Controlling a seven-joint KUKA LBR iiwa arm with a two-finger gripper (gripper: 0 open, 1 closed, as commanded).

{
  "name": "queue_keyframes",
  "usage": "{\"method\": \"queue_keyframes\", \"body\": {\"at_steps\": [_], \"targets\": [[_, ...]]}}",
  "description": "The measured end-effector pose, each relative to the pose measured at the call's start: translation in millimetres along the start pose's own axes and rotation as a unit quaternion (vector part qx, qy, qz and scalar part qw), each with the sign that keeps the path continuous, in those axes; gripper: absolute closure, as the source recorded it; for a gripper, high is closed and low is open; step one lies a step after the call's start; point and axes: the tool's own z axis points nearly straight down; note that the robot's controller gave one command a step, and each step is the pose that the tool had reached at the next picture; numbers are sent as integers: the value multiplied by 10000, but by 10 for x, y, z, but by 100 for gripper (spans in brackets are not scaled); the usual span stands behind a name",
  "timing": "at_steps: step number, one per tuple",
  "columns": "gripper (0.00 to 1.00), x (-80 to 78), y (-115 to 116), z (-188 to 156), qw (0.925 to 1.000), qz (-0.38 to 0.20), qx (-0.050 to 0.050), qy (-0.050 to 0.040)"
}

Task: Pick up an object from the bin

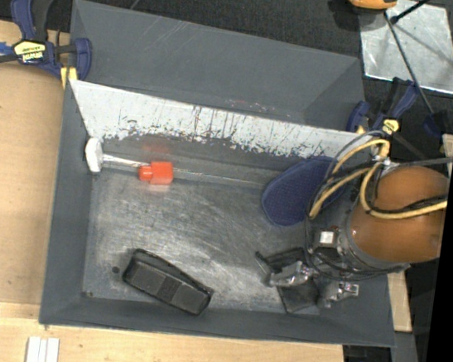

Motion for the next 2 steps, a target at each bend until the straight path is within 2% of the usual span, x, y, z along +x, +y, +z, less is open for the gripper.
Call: {"method": "queue_keyframes", "body": {"at_steps": [1,2], "targets": [[0,-58,123,-7,9884,-1522,-11,3],[100,-22,96,-19,9886,-1503,19,31]]}}
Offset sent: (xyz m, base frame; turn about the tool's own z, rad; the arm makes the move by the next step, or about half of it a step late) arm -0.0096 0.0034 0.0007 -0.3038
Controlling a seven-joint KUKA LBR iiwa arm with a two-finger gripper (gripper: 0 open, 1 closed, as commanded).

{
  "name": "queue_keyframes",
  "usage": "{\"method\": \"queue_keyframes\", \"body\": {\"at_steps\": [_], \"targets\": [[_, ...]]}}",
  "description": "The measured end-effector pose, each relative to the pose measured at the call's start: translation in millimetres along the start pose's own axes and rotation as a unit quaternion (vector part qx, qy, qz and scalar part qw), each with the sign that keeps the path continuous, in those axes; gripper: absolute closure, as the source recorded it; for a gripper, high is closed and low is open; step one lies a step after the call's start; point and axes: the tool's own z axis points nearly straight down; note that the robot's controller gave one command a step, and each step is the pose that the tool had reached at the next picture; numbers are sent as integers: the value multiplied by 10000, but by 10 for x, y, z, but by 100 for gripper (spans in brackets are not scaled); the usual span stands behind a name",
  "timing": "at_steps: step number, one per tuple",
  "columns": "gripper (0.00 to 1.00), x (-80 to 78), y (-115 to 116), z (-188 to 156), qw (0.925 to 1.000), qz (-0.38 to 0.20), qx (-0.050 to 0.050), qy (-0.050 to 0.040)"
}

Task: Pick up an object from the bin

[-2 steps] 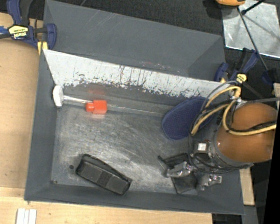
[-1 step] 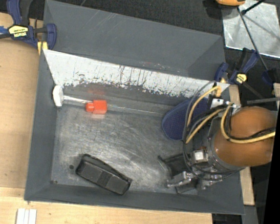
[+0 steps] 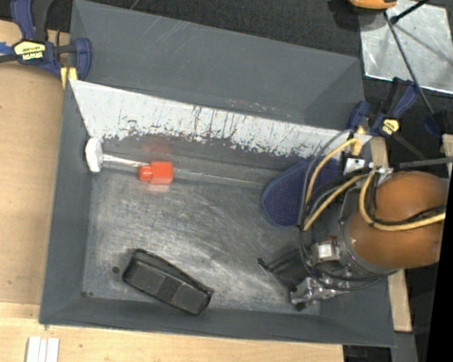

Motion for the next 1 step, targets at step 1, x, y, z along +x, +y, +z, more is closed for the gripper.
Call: {"method": "queue_keyframes", "body": {"at_steps": [1], "targets": [[100,-52,-58,47,10000,52,-45,53]]}}
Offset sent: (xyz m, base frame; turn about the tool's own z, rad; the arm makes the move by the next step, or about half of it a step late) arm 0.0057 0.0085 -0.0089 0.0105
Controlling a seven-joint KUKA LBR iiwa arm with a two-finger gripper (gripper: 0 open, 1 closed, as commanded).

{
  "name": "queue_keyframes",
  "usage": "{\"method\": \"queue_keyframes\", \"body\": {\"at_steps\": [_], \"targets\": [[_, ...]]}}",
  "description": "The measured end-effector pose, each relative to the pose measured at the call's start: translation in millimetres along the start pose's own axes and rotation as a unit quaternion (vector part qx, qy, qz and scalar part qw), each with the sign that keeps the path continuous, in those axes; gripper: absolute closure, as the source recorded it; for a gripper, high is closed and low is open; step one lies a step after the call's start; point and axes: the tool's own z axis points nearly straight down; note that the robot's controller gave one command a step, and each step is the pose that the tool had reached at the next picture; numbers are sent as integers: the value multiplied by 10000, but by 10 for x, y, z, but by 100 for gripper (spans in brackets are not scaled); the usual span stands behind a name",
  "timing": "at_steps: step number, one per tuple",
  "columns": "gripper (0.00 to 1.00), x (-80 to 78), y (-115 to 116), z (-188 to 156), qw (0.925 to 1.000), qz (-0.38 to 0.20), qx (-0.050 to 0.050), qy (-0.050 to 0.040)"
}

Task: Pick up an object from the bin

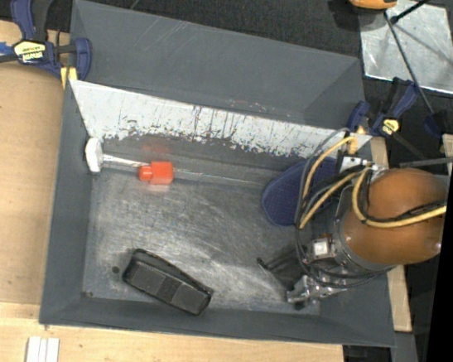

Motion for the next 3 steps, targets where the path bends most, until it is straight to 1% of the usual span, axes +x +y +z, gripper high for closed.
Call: {"method": "queue_keyframes", "body": {"at_steps": [1,2,3], "targets": [[100,-63,-79,5,9987,505,20,-4],[100,11,-700,1,9913,-1316,41,-40],[0,-61,-699,7,9912,-1316,56,-108]]}}
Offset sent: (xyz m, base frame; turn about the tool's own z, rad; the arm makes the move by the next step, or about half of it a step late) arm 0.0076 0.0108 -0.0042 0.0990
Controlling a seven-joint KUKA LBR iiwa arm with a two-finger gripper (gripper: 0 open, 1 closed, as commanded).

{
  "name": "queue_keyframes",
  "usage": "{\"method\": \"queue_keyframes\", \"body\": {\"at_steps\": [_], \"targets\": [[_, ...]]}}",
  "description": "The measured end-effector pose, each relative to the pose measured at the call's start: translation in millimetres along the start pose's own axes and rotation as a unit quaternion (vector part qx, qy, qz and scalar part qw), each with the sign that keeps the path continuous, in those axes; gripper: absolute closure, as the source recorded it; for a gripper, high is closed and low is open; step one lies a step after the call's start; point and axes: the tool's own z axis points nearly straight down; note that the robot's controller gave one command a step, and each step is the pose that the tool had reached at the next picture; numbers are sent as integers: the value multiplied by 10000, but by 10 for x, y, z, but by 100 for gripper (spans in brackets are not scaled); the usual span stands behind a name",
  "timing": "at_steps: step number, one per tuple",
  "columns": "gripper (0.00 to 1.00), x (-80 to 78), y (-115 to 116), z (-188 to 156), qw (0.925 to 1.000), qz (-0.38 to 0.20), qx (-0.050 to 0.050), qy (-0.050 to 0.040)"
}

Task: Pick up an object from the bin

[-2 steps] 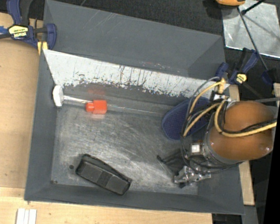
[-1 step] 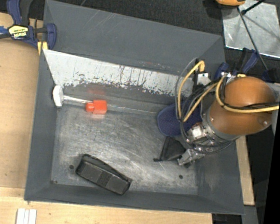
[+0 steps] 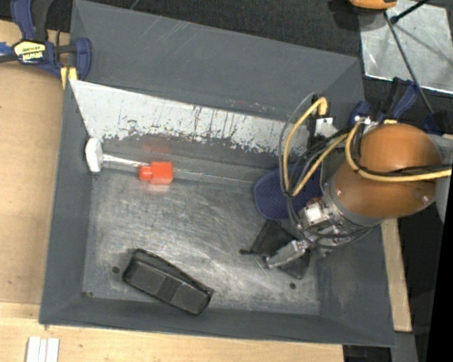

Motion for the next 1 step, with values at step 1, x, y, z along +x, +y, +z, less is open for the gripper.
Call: {"method": "queue_keyframes", "body": {"at_steps": [1], "targets": [[100,60,-1,-19,10000,7,3,57]]}}
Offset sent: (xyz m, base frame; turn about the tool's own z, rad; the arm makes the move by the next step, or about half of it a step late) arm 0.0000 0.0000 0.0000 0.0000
